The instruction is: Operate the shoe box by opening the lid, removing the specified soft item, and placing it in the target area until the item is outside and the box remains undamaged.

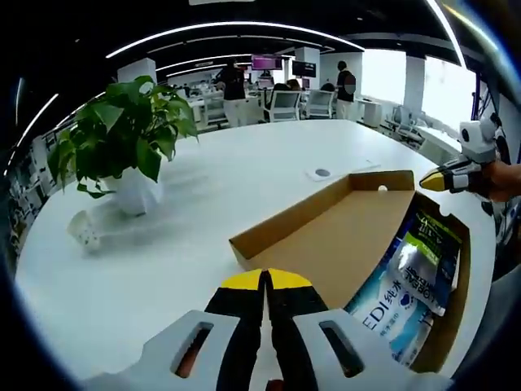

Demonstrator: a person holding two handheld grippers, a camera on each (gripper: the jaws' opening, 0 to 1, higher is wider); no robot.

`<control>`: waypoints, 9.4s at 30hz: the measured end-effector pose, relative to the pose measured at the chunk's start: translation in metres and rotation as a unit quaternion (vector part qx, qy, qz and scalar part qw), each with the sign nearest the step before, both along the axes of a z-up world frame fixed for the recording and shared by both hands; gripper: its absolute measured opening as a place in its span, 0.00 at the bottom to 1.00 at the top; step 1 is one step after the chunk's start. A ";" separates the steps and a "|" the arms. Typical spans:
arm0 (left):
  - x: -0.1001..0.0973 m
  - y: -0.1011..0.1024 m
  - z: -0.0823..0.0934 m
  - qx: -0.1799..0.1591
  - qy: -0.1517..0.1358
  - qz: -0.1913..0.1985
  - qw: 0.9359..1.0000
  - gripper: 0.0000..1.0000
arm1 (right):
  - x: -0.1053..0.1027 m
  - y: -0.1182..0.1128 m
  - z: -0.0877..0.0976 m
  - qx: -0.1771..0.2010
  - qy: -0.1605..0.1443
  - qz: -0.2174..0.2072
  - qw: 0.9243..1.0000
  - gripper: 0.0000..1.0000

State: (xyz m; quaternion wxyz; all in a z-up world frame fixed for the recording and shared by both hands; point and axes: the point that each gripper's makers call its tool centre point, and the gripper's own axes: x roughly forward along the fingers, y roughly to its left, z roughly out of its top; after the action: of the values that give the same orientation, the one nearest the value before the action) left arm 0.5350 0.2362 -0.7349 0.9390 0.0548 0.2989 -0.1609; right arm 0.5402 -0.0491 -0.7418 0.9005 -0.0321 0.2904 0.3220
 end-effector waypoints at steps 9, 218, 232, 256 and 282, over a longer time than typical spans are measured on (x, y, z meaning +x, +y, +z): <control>-0.022 -0.002 0.013 -0.019 -0.015 0.009 1.000 0.00 | -0.018 -0.008 0.003 -0.006 0.003 0.004 1.000 0.00; -0.129 -0.393 -0.112 0.010 0.160 -0.199 0.967 0.02 | -0.140 -0.234 -0.105 -0.016 0.139 -0.116 0.983 0.00; -0.133 -0.381 -0.105 0.019 0.154 -0.196 0.968 0.08 | -0.146 -0.245 -0.106 -0.022 0.145 -0.132 0.980 0.05; -0.165 -0.318 -0.069 -0.017 0.118 -0.165 0.979 0.21 | -0.154 -0.219 -0.075 -0.023 0.125 -0.127 0.984 0.17; -0.189 -0.153 -0.022 -0.081 0.092 -0.058 0.991 0.22 | -0.126 -0.099 -0.014 -0.009 0.075 -0.032 0.997 0.17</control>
State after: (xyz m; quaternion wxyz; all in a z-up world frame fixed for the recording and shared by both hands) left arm 0.3455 0.0832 -0.7573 0.8981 -0.0191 0.3662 -0.2427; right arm 0.4146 -0.1483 -0.7562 0.8860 -0.0063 0.3604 0.2917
